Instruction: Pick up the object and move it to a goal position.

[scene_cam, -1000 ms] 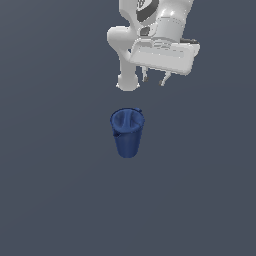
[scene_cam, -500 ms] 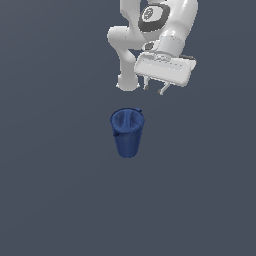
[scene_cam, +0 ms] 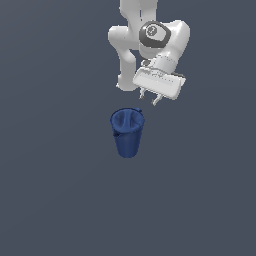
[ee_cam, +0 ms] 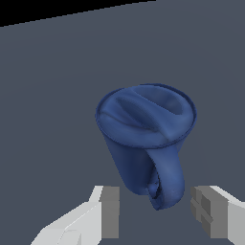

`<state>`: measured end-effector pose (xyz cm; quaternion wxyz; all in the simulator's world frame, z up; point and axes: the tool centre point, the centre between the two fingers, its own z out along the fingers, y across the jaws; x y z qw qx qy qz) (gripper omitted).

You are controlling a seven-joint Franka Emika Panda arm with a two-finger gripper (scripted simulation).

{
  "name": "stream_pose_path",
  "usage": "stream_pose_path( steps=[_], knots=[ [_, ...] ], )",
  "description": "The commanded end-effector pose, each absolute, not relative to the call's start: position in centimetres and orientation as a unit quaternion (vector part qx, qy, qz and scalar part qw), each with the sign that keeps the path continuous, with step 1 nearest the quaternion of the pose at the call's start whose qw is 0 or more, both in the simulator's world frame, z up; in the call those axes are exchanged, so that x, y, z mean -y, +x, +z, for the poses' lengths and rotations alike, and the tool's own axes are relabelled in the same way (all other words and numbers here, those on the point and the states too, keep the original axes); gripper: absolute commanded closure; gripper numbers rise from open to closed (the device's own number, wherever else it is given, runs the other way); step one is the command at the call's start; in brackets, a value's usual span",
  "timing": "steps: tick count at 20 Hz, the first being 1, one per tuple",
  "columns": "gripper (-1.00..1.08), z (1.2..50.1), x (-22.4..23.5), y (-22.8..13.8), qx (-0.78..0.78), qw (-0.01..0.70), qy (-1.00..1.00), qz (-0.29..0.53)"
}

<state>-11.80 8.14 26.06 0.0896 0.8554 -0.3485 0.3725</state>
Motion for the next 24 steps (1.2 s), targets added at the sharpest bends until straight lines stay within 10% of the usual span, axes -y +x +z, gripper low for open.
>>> stream_pose_path(
  steps=[1, 24],
  knots=[
    [-0.20, 24.7, -7.7, -12.2, 0.359, 0.092, 0.848, 0.378],
    [-0.20, 20.8, -5.9, -12.9, 0.376, 0.103, 0.837, 0.384]
  ],
)
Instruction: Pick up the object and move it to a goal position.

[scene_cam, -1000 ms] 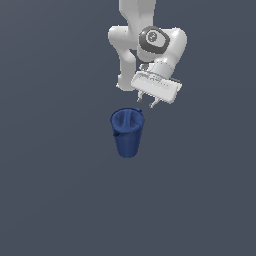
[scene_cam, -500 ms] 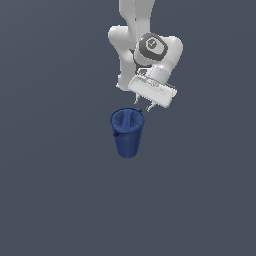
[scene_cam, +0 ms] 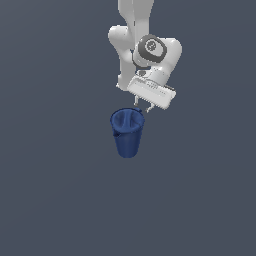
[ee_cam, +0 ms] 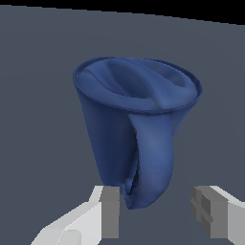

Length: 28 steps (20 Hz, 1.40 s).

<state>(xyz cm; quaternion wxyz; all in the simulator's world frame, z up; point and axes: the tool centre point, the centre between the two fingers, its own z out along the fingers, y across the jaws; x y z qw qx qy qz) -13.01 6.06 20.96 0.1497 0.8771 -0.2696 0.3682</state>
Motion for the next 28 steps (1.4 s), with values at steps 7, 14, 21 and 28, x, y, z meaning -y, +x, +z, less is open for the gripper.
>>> stream_pose_path(
  steps=[7, 14, 21, 28],
  knots=[
    [-0.20, 19.6, -5.2, -12.0, 0.376, 0.103, 0.837, 0.384],
    [-0.20, 19.3, -4.9, -11.7, 0.376, 0.104, 0.837, 0.384],
    [1.08, 19.3, -4.9, -11.7, 0.376, 0.104, 0.837, 0.384],
    [1.08, 19.3, -4.9, -11.7, 0.376, 0.104, 0.837, 0.384]
  ],
)
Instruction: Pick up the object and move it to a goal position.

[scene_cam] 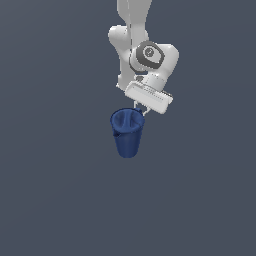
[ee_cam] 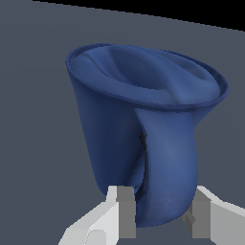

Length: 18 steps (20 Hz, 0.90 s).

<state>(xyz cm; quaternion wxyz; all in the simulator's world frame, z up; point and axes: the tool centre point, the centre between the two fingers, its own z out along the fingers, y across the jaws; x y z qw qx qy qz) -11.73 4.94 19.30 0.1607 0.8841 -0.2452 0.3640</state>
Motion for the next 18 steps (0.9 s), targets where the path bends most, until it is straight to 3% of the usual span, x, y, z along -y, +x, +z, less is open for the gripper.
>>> stream_pose_path(
  steps=[1, 18],
  knots=[
    [1.08, 19.4, -5.0, -11.7, 0.376, 0.104, 0.837, 0.384],
    [1.08, 25.8, -5.5, -10.8, 0.377, 0.103, 0.838, 0.382]
  ],
)
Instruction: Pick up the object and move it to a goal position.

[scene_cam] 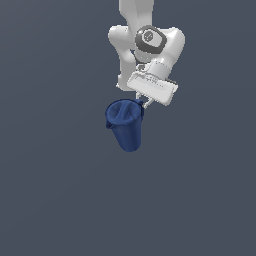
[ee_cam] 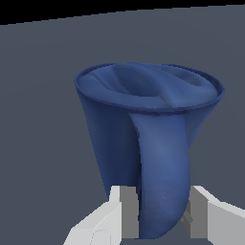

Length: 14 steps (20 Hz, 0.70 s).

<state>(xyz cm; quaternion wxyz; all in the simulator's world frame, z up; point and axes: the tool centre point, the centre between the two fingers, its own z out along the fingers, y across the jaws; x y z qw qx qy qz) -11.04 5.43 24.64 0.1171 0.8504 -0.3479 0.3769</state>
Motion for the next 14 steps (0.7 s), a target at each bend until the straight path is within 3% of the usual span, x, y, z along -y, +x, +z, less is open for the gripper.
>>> stream_pose_path(
  steps=[1, 14],
  knots=[
    [1.08, 26.5, -5.6, -10.7, 0.377, 0.103, 0.838, 0.382],
    [1.08, 36.7, -6.7, -9.2, 0.376, 0.103, 0.838, 0.382]
  ],
)
